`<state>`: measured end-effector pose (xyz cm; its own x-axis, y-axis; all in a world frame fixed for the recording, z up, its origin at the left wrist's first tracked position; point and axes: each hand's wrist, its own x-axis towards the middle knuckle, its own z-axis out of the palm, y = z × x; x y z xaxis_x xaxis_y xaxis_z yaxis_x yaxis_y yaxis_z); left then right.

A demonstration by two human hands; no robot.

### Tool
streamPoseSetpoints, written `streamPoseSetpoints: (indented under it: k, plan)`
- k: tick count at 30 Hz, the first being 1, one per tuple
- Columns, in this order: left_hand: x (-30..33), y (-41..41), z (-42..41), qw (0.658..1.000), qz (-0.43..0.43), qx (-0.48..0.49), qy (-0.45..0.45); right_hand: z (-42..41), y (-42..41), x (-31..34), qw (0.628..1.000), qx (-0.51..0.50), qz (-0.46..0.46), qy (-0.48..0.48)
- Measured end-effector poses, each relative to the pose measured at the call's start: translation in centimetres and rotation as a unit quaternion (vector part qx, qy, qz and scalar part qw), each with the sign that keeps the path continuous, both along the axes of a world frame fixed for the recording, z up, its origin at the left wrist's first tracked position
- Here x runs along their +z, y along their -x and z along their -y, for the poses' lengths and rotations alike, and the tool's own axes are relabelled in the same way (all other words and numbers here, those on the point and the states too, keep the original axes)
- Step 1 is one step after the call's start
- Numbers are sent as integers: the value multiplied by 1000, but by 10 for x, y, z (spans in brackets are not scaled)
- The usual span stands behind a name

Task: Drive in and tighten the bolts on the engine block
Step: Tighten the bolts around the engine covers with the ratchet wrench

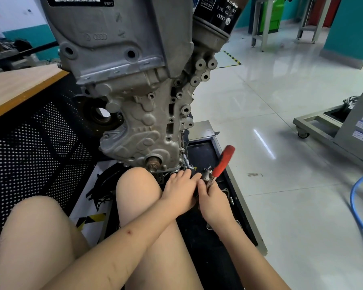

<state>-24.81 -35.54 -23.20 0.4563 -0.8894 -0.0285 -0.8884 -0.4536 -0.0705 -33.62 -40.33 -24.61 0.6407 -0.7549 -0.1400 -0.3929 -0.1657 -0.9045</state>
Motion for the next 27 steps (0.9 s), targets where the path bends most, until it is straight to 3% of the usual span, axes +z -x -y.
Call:
streamPoseSetpoints:
  k: [3,7,12,16,20,27]
  plan:
    - [2,0,1,1000,-4,8,15,4,-2,0,987,-36,44,-152]
    - [4,0,1,1000,-14,11,17,6,0,3,938,-74,60,-333]
    - [5,0,-1,1000,-4,7,1,3,-1,4,881,-92,87,-456]
    - [5,1,-1,1000,1,-1,-11,2,3,7,810,-115,137,-558]
    - [4,2,0,1000,8,-6,-20,3,5,7,768,-126,167,-606]
    - [4,2,-1,999,23,-22,-30,2,4,8,774,-139,157,-598]
